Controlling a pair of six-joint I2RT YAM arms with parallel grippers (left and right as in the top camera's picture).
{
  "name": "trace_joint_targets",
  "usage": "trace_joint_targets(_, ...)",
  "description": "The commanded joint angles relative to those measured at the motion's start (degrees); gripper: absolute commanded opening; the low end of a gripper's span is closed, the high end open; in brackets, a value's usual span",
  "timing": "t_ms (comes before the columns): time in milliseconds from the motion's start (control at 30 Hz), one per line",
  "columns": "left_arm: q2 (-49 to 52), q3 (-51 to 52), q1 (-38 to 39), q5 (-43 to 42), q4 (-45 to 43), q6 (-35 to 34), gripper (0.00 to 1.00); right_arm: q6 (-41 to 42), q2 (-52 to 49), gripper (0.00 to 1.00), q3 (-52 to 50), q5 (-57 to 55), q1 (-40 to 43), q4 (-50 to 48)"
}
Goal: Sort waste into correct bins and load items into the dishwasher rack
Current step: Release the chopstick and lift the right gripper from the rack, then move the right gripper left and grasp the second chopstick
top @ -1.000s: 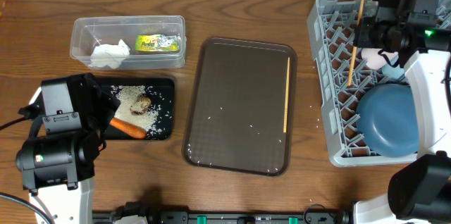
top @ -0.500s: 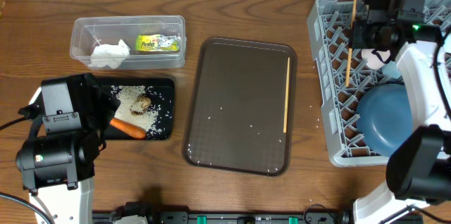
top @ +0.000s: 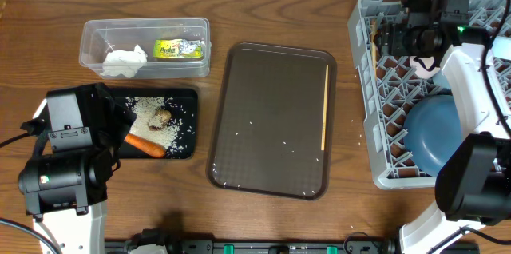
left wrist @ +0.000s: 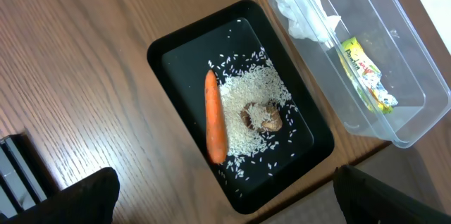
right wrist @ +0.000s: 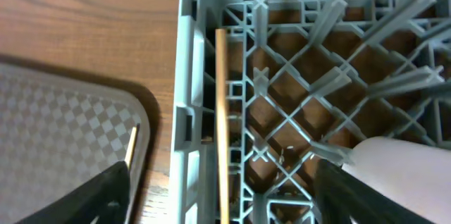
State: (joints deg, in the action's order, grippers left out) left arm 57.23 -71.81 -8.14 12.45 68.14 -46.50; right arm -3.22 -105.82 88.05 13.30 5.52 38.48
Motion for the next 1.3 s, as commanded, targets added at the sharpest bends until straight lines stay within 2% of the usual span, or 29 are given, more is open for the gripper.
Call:
trace_joint_targets(0,0.0,-0.2,-0.2,1.09,0.2,-0.11,0.98,1.07,0.37,0.82,0.24,0.55,-0.74,0.48)
trace_joint_targets(200,0.0,-0.2,-0.2,1.09,0.2,-0.11,0.98,1.46,3.8,0.82,0.28,6.03,-1.01,3.52)
trace_joint_targets(533,0.0,-0.2,-0.2,1.09,0.2,-0.11,0.98,6.38,9.57,0.82,0.28,6.47,-4.63,7.98)
trace_joint_targets(933,0.0,-0.2,-0.2,1.09,0.2,-0.11,0.98,8.31,10.56,0.8,0.28,5.97,-17.49,13.18)
trace_joint_targets(1267,0.0,-0.2,-0.2,1.09,0.2,-0.11,0.98,19.54,10.16,0.86,0.26,-8.2,-27.87,14.51)
